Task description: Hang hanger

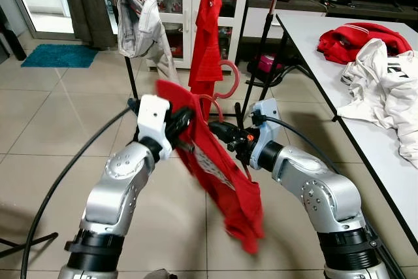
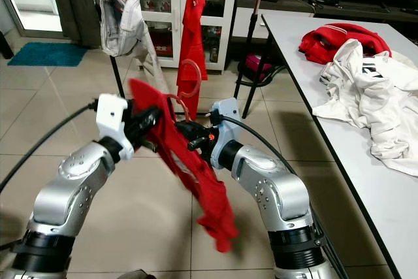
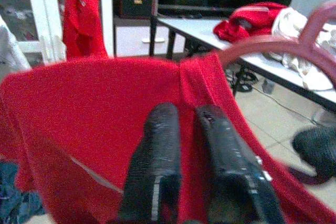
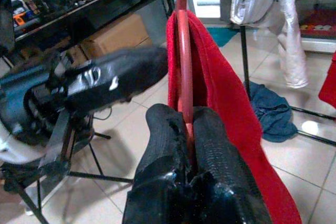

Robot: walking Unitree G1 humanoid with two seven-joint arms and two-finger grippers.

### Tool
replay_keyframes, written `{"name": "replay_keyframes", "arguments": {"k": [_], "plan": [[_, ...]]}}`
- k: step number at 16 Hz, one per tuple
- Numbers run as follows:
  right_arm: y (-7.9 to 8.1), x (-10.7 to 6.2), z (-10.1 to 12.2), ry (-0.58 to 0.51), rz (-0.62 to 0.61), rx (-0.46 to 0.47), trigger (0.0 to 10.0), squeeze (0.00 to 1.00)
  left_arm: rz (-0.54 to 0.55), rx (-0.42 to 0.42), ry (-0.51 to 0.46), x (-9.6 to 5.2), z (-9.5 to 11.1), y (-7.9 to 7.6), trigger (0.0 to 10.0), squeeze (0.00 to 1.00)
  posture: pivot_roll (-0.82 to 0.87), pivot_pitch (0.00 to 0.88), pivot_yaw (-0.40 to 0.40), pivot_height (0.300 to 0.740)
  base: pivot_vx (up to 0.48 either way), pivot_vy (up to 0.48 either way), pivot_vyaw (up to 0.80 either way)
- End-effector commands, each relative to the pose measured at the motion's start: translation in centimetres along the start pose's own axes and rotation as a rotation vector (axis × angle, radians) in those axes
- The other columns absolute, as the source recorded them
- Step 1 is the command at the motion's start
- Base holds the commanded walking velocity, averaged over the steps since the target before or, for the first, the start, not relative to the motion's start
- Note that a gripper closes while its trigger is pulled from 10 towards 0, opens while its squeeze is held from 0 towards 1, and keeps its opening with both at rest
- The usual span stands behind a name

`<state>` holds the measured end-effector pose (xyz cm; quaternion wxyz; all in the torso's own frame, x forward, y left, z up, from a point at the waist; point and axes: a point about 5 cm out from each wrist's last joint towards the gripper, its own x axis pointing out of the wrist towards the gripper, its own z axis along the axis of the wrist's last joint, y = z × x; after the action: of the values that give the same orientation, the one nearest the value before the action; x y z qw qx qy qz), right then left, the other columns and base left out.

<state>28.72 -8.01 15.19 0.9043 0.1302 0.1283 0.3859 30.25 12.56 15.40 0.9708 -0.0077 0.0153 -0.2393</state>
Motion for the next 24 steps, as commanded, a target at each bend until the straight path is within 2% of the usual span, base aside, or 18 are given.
{"name": "replay_keyframes", "arguments": {"k": [1,4,7,8,9,10,11,18,24], "plan": [[0.2,0.0,0.8,-0.038,0.024,-0.012,10.0,0.00,0.007,0.016,-0.016,0.4,0.5,-0.2,10.0,1.00,-0.10,0.000,-0.039,0.727,0.000,0.000,0.00],[0.6,0.2,0.8,-0.038,0.060,-0.010,10.0,0.00,0.016,0.018,-0.031,0.6,0.7,-0.4,10.0,1.00,-0.10,0.000,-0.039,0.727,0.000,0.000,0.00],[0.9,0.1,1.0,-0.049,0.082,-0.009,10.0,0.00,0.050,0.035,0.006,0.6,0.2,-0.1,10.0,1.00,-0.10,0.000,-0.040,0.727,0.000,0.000,0.00],[1.1,0.1,1.1,-0.054,0.091,-0.009,10.0,0.00,0.029,0.022,0.006,0.7,0.1,-0.2,10.0,1.00,-0.10,0.000,-0.040,0.727,0.000,0.000,0.00],[1.2,0.1,1.1,-0.057,0.098,-0.009,10.0,0.00,0.013,0.018,0.005,0.7,0.1,-0.3,8.7,1.00,-0.10,0.000,-0.040,0.727,0.000,0.000,0.00],[1.3,0.1,1.2,-0.060,0.103,-0.009,10.0,0.00,0.005,0.009,0.006,0.7,0.1,-0.4,1.0,0.45,-0.10,0.000,-0.038,0.727,0.000,0.000,0.00],[1.3,0.1,1.2,-0.062,0.103,-0.009,10.0,0.00,-0.006,-0.004,0.020,0.7,-0.1,-0.5,0.0,0.00,-0.10,0.000,-0.038,0.727,0.000,0.000,0.00],[0.8,0.1,1.4,-0.071,0.071,-0.020,10.0,0.00,0.028,-0.020,-0.015,0.5,0.1,-0.3,0.0,0.00,-0.10,0.000,-0.036,0.727,0.000,0.000,0.00],[-0.1,0.4,1.9,-0.096,-0.027,-0.085,10.0,0.00,0.143,0.008,-0.028,-0.2,0.4,0.2,0.0,0.00,-0.09,0.000,-0.039,0.727,0.000,0.000,0.00]]}}
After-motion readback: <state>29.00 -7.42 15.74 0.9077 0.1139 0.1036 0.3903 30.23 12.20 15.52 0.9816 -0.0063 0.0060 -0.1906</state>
